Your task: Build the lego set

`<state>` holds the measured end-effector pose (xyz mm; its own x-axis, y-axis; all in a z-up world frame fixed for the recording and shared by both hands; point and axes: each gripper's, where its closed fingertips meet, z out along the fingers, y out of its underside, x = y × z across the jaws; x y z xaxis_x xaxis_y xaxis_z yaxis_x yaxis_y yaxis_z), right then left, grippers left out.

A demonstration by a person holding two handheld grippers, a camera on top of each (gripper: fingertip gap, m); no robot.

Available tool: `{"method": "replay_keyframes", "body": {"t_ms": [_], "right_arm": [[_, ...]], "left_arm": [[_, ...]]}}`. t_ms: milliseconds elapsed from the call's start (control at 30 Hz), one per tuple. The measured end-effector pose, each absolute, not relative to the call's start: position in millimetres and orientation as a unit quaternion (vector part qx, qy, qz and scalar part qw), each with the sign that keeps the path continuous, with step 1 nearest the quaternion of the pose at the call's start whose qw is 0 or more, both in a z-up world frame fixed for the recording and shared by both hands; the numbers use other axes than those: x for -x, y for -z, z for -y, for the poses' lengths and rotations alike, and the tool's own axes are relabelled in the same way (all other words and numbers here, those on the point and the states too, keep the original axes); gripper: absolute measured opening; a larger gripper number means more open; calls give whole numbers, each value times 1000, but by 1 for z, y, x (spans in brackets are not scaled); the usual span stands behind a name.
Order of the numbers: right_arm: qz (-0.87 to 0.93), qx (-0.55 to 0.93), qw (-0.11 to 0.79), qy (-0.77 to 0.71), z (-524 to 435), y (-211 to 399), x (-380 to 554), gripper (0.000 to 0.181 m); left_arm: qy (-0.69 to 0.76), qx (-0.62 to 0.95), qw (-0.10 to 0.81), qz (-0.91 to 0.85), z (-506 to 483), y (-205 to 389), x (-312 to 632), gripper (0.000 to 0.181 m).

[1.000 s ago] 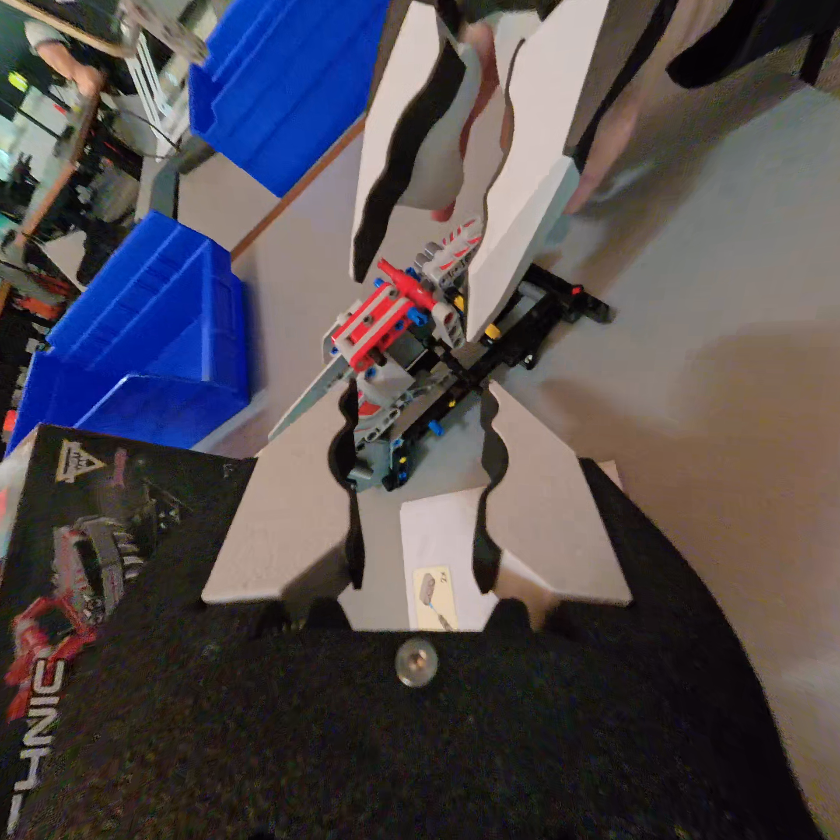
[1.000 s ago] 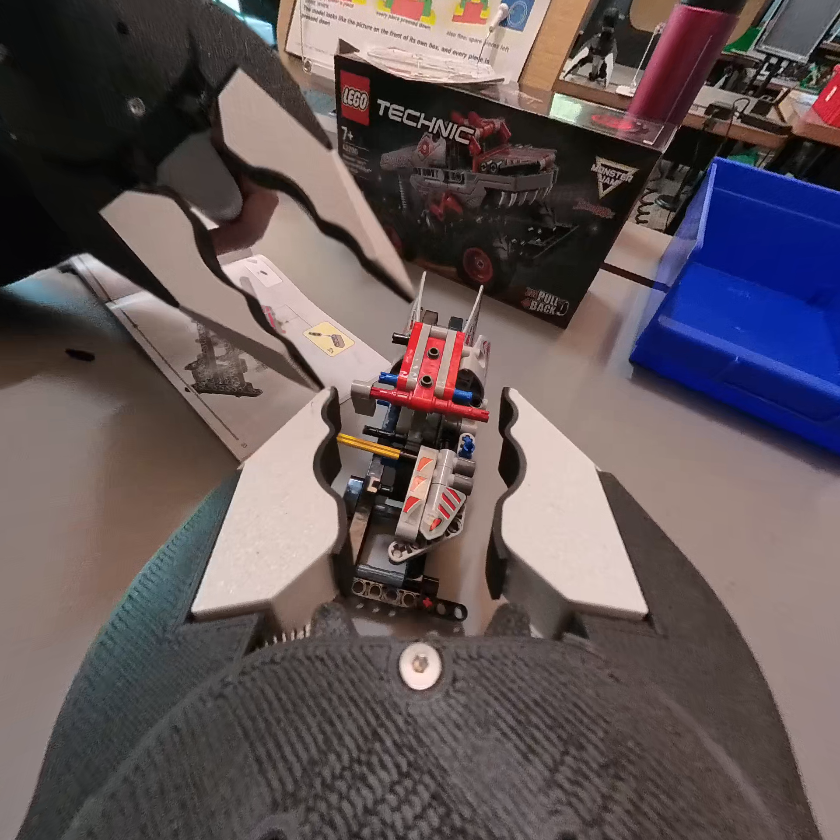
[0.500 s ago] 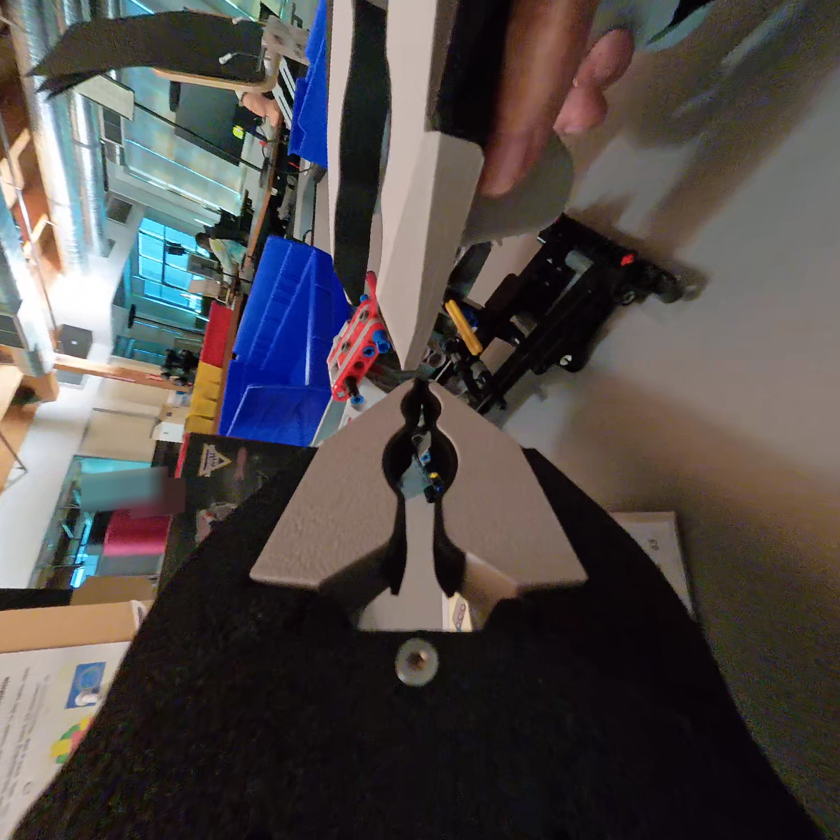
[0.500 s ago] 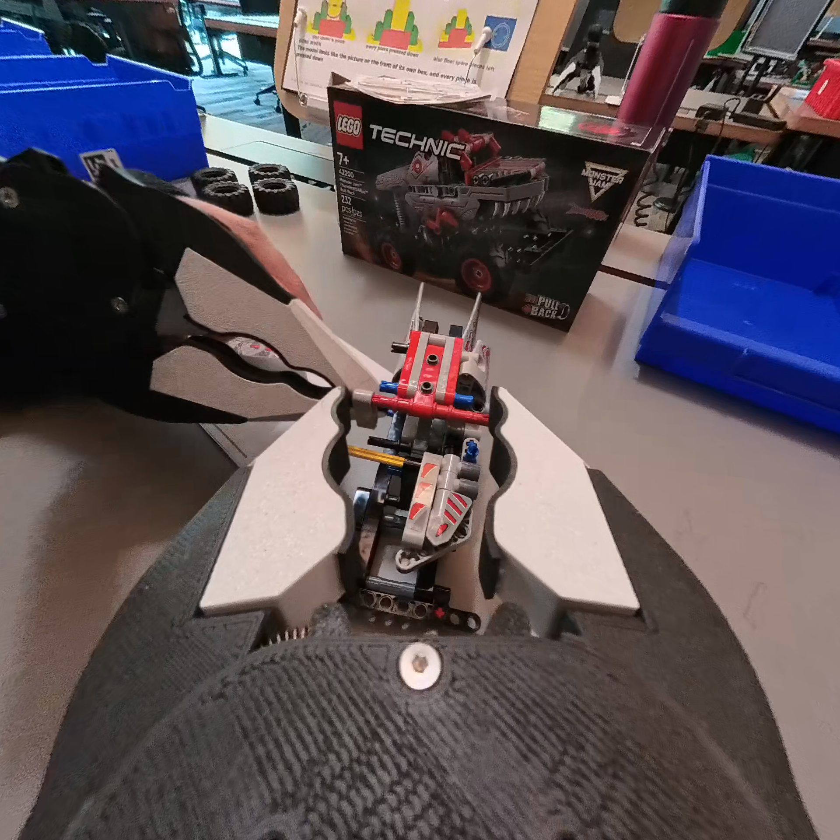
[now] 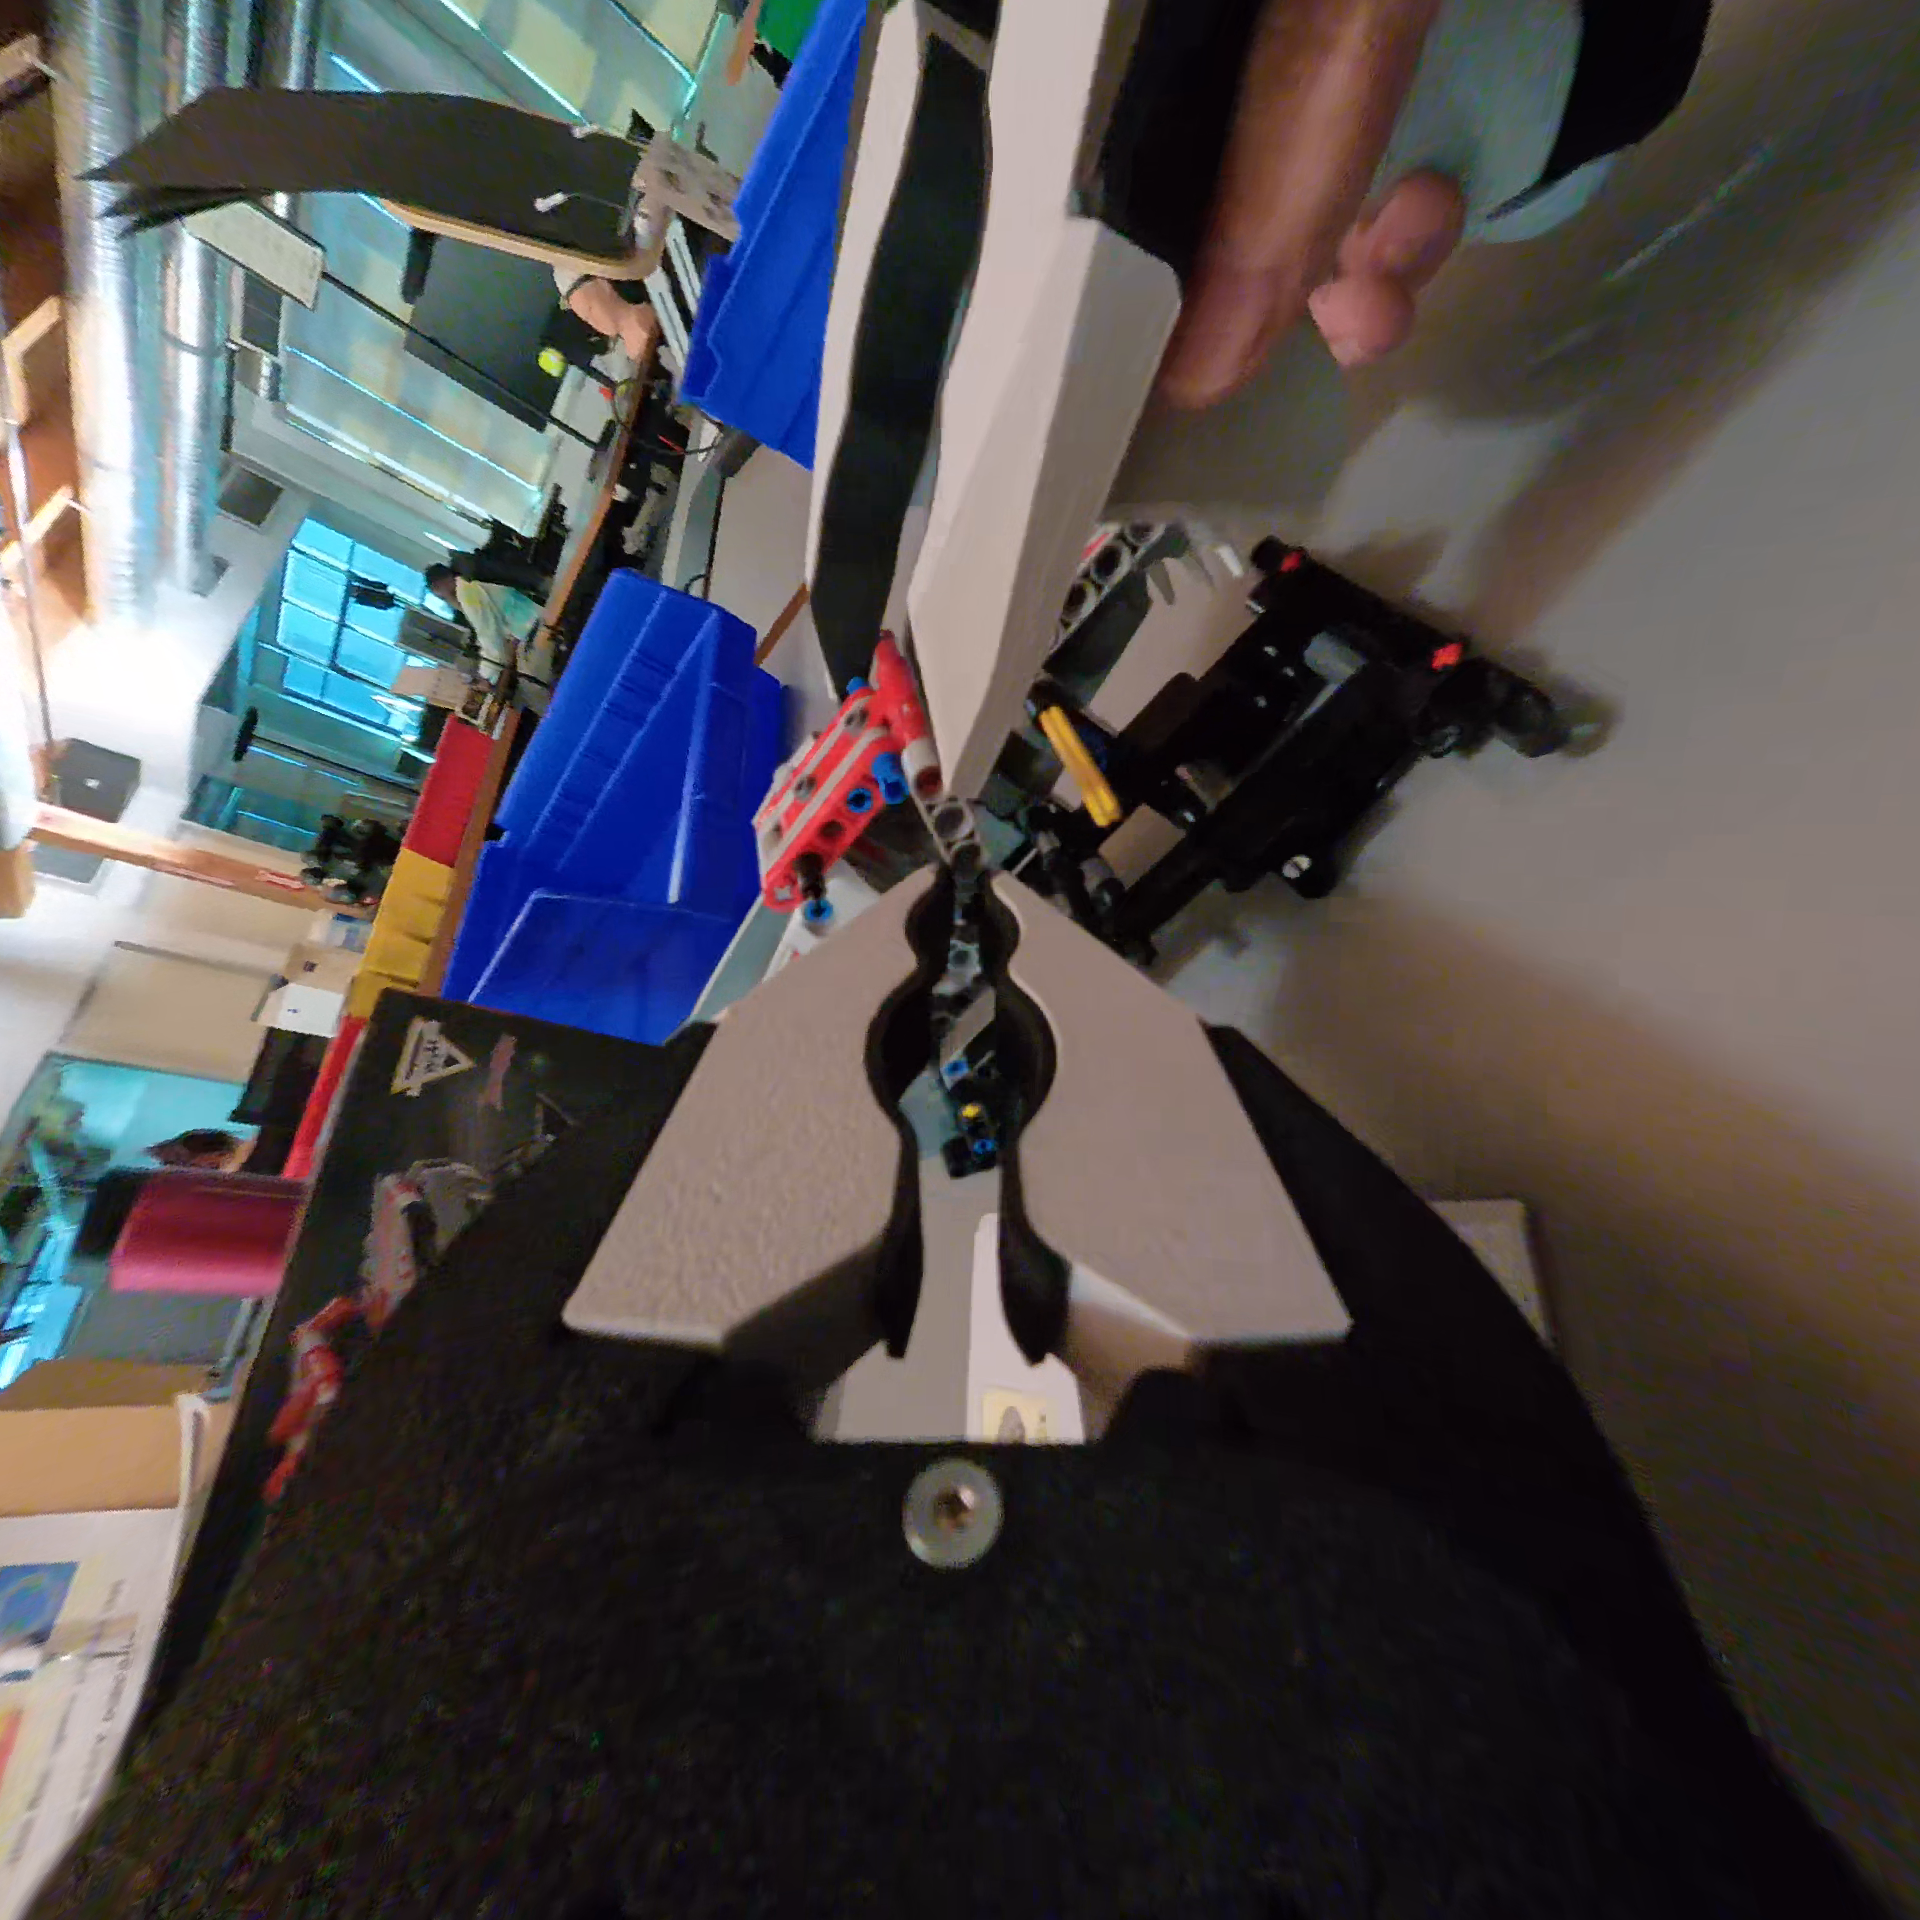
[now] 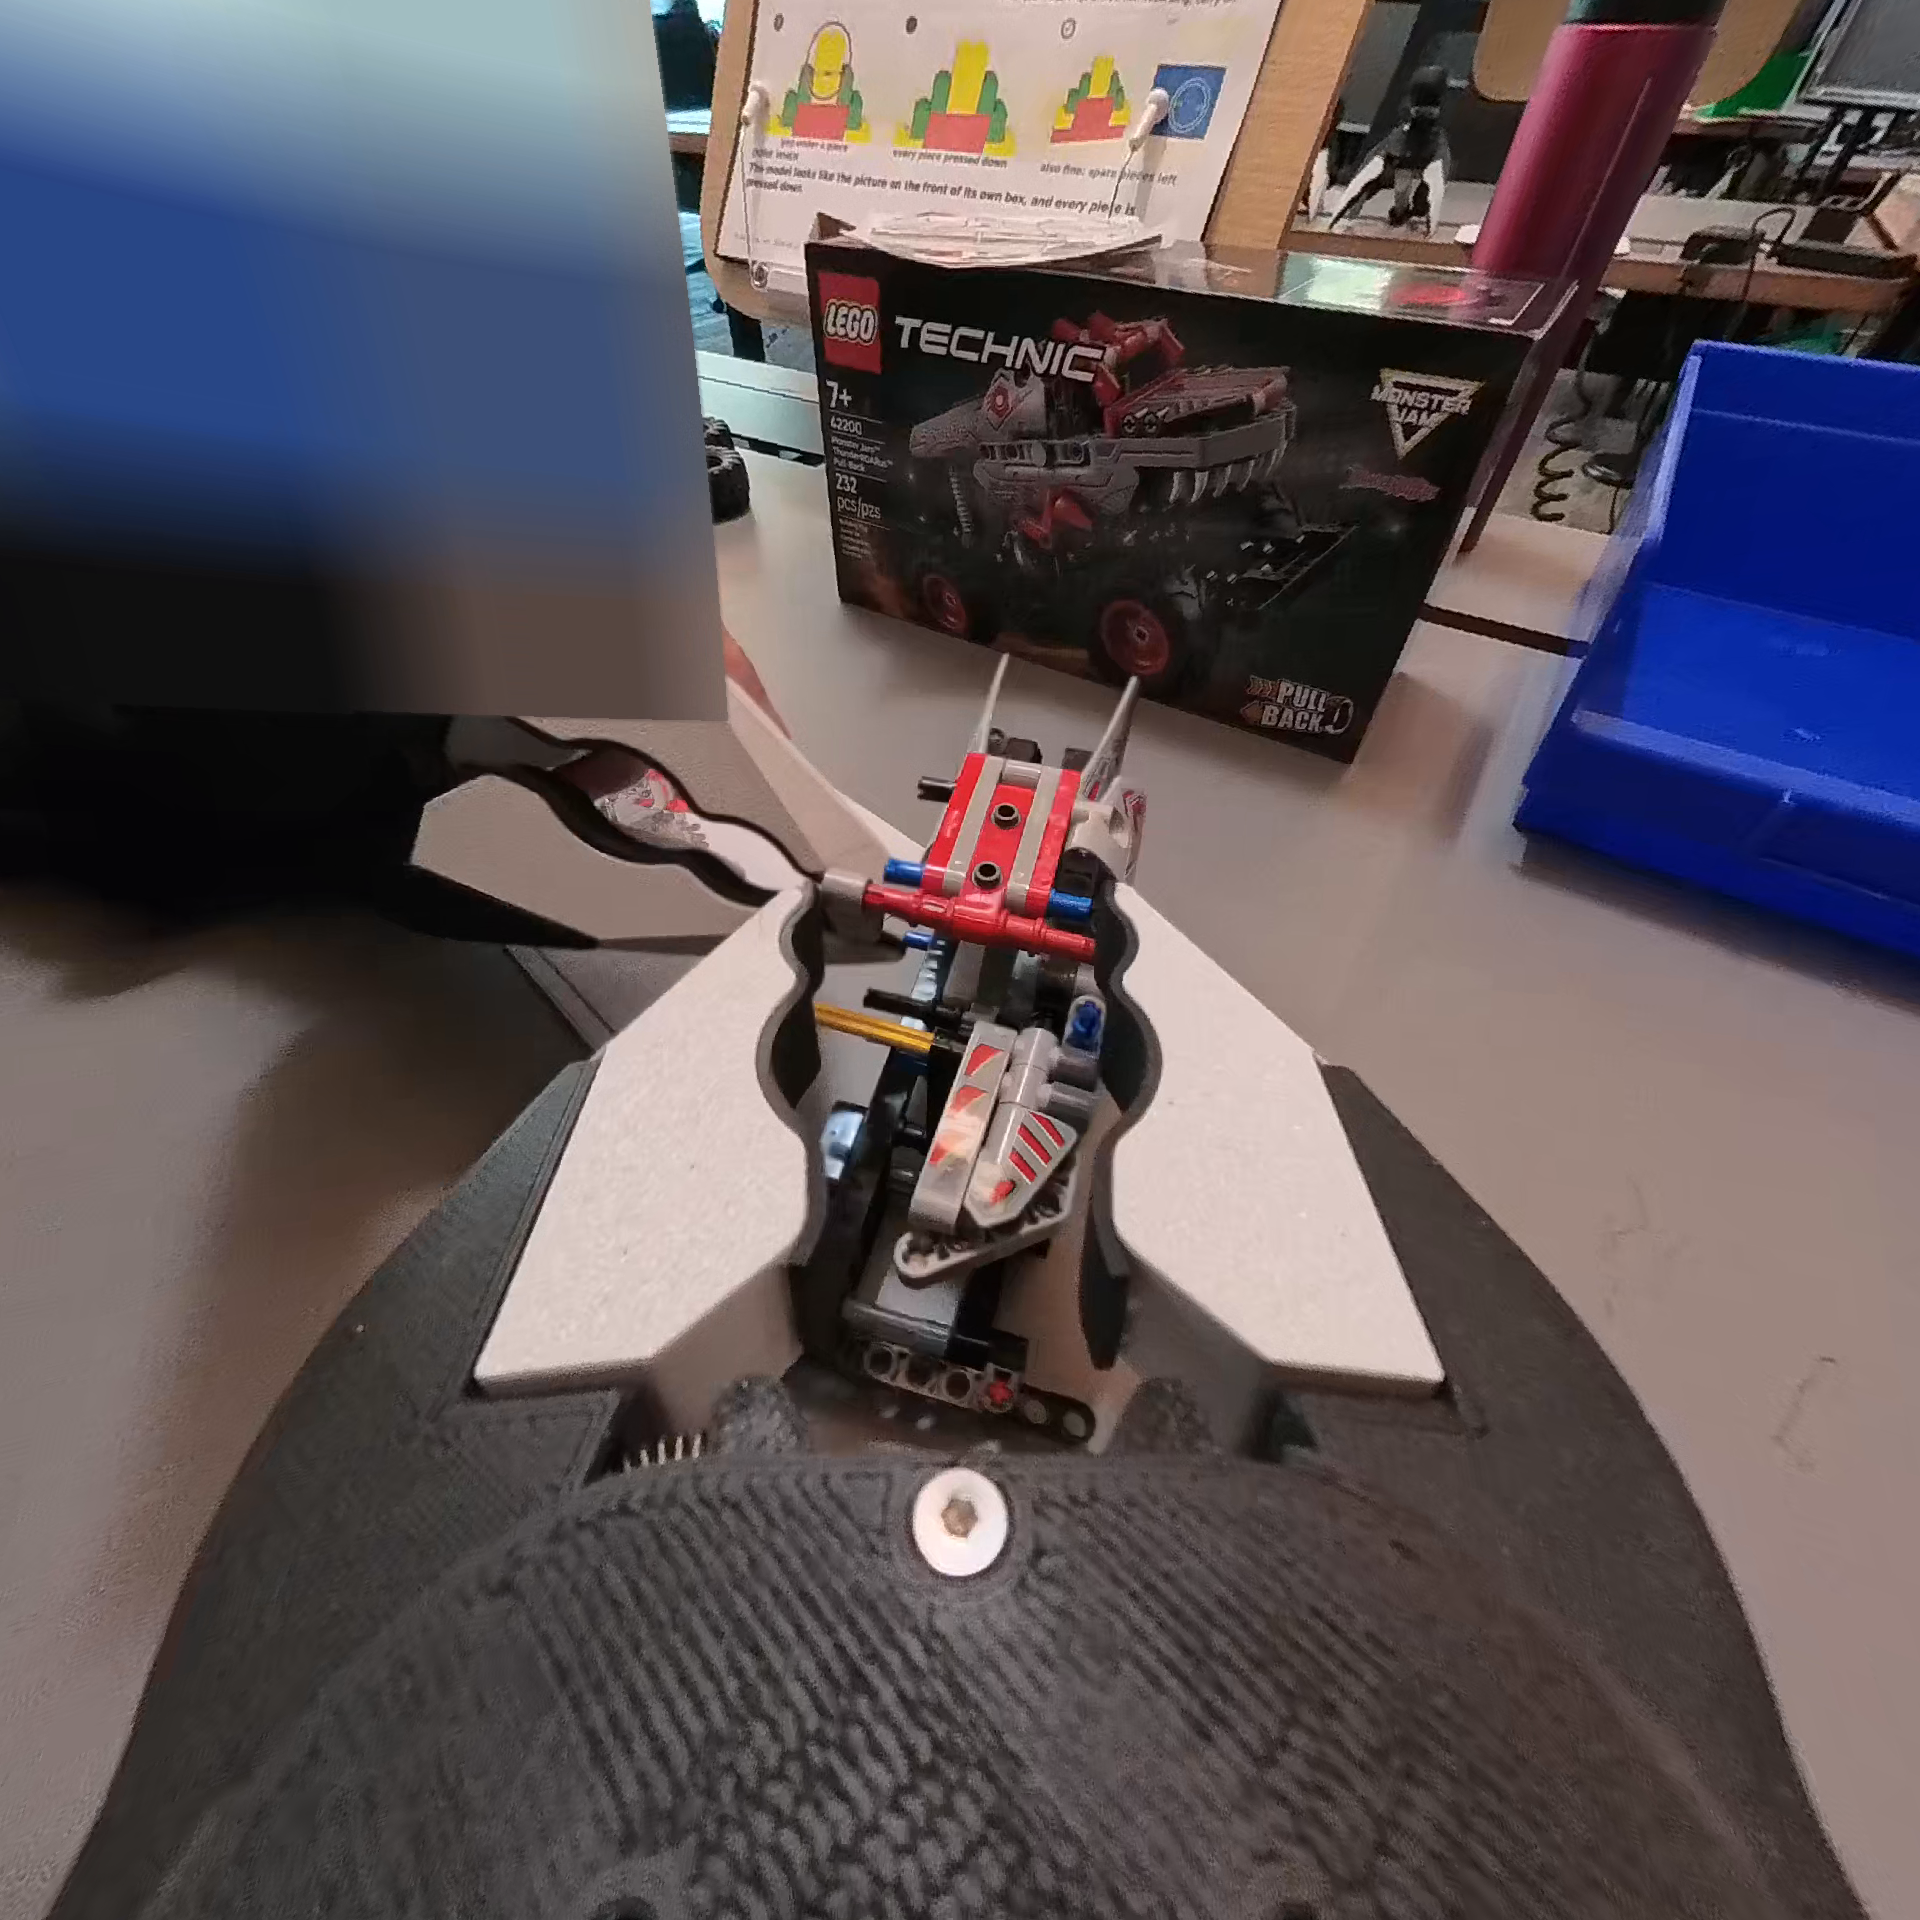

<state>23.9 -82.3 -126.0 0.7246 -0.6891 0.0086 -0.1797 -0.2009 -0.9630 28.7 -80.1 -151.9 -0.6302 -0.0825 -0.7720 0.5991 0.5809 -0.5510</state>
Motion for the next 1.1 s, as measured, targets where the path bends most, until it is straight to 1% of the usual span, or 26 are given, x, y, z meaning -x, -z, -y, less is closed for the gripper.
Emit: {"method": "replay_keyframes", "body": {"t_ms": [133, 233, 300, 433, 500, 567, 700, 767, 800, 833, 867, 933, 1000, 1033, 1100], "right_arm": [[-293, 741, 567, 209, 84, 125, -20, 50], [-294, 741, 572, 194, 83, 124, -18, 49], [-295, 740, 575, 188, 83, 123, -17, 51], [-297, 738, 578, 183, 82, 123, -17, 51], [-300, 737, 577, 183, 83, 123, -17, 49], [-302, 736, 577, 182, 83, 123, -17, 49], [-301, 737, 576, 185, 84, 124, -18, 48], [-301, 736, 578, 183, 84, 123, -18, 48], [-301, 736, 578, 183, 84, 123, -18, 48], [-301, 736, 578, 182, 83, 123, -18, 48], [-301, 737, 578, 180, 83, 123, -17, 49], [-300, 740, 575, 177, 83, 123, -16, 52], [-296, 748, 567, 178, 81, 124, -14, 58], [-293, 753, 561, 182, 80, 124, -14, 62], [-290, 761, 544, 199, 80, 126, -15, 67]], "left_arm": [[408, -188, 481, -753, 76, 136, -33, 0], [407, -194, 488, -748, 77, 134, -32, 0], [408, -201, 490, -744, 78, 135, -31, 0], [424, -223, 462, -746, 78, 137, -23, 7], [436, -226, 433, -756, 78, 141, -19, 21], [447, -226, 404, -765, 78, 146, -13, 28], [455, -203, 368, -785, 81, 154, -8, 34], [444, -165, 367, -801, 81, 158, -16, 26], [438, -157, 372, -803, 81, 160, -19, 18], [434, -161, 384, -799, 80, 160, -20, 5], [428, -169, 407, -789, 79, 158, -23, 0], [405, -197, 472, -758, 76, 150, -28, 0], [387, -222, 533, -719, 75, 139, -28, 0], [379, -233, 542, -713, 76, 139, -27, 0], [372, -237, 526, -727, 77, 147, -26, 0]]}}
